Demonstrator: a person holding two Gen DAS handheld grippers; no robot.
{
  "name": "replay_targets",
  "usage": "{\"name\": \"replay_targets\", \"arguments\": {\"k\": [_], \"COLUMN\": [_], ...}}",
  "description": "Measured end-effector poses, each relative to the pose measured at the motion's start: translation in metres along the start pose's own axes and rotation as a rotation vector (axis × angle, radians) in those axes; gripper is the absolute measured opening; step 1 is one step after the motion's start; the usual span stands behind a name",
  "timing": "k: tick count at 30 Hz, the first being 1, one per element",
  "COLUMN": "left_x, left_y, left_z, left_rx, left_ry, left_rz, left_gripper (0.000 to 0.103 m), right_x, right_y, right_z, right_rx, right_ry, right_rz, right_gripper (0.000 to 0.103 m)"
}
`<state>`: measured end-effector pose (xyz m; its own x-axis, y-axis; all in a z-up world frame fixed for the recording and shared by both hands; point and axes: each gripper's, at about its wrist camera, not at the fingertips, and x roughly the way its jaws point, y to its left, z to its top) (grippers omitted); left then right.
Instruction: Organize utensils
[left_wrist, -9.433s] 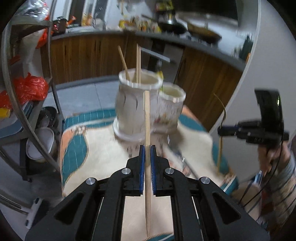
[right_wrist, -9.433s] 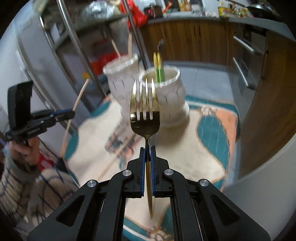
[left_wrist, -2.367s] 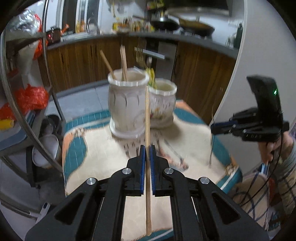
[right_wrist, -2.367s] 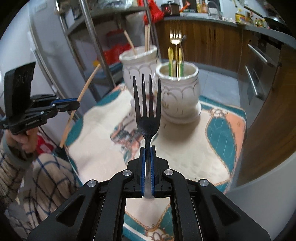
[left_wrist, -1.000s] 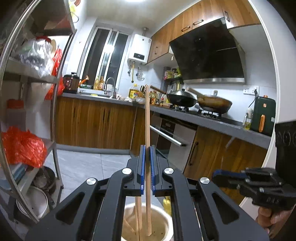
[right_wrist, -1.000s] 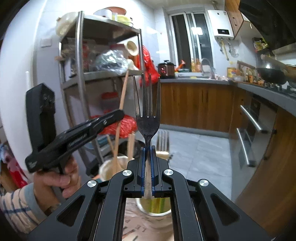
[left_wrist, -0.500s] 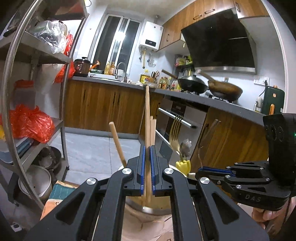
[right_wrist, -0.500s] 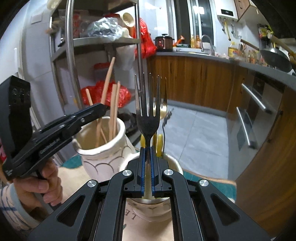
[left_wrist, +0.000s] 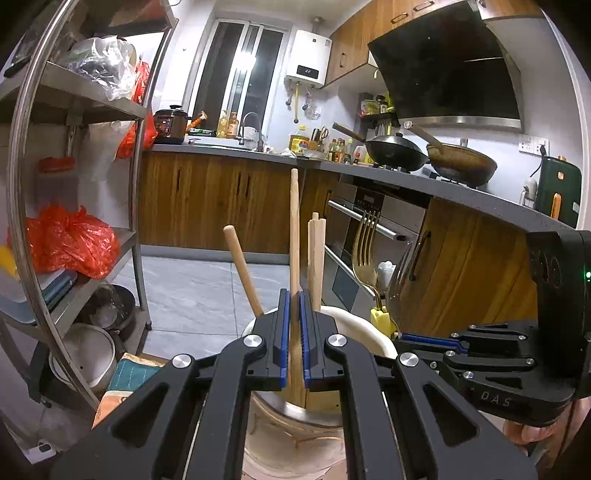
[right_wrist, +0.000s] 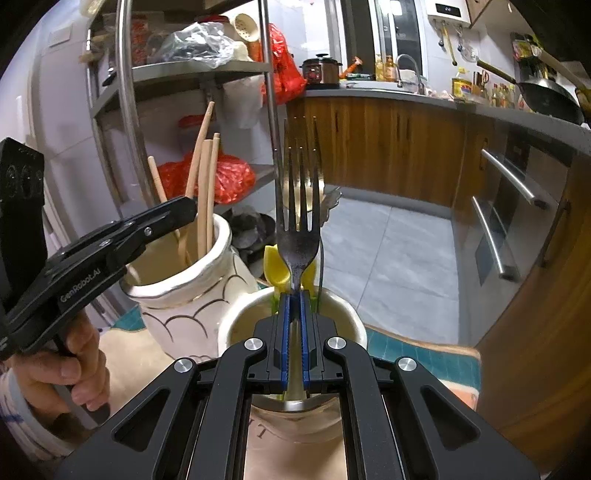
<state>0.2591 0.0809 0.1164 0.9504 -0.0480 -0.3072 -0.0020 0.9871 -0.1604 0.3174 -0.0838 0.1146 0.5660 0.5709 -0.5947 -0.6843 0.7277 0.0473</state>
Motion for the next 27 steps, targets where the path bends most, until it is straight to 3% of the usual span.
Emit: {"name": "replay_targets", "arguments": {"k": [16,18,20,27], "left_x": [-0.001,-0.005,-0.011,-0.043], "left_y": [-0.001,0.003,0.005,0.003], "left_z": [0.001,0.001,0.001,0.007], "left_rx": [0.008,-0.005,-0.005,0.02], "left_ry": [0.003,0.002,-0.002,-0.057], "left_rz": [0.002,-0.008,-0.016,-0.049], "left_gripper": [0.007,0.018,0.021,0.039], "right_x": [0.002,-0.001,-0.005,-0.029], "right_y": [0.003,0.004,0.004,0.008], "right_z": [-0.001,-0.001,0.0,-0.001], "right_rx": [0.004,0.005,0.002,0.006], "right_ry": [0.009,0.0,-0.014,-0.085], "right_rz": [0.012,0.015,0.014,0.003], "right_gripper": [0.01,0.014,0.023,0.025]}}
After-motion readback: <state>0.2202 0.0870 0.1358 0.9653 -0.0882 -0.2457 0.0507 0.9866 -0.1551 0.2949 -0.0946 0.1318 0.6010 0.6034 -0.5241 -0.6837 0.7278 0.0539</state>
